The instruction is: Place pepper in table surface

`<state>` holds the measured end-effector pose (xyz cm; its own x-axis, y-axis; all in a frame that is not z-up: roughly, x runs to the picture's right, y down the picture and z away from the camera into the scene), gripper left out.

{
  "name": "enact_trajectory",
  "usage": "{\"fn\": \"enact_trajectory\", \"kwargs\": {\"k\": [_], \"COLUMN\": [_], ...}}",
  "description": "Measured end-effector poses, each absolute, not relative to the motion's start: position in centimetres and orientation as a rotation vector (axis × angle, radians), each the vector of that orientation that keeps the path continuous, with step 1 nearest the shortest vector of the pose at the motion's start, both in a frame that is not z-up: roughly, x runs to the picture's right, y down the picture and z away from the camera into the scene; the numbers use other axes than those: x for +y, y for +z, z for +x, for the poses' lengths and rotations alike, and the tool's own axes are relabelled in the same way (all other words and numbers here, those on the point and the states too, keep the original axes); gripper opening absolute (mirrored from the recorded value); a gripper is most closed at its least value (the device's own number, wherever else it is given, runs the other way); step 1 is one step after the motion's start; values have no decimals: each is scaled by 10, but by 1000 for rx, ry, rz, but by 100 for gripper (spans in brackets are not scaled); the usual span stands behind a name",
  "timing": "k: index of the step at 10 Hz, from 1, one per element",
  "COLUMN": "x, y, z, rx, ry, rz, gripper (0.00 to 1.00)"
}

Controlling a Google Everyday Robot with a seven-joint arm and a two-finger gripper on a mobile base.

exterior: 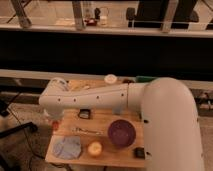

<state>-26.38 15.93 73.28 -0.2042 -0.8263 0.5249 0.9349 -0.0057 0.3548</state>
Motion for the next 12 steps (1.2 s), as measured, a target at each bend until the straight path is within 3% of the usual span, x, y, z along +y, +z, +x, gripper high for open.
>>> {"fn": "enact_trajectory", "kwargs": {"k": [9,12], "x": [167,177], "y": [755,781], "z": [-264,-268], "rx": [-768,-784], "ry": [-1591,-1555], "rz": [-238,-267], "gripper": [4,4]}}
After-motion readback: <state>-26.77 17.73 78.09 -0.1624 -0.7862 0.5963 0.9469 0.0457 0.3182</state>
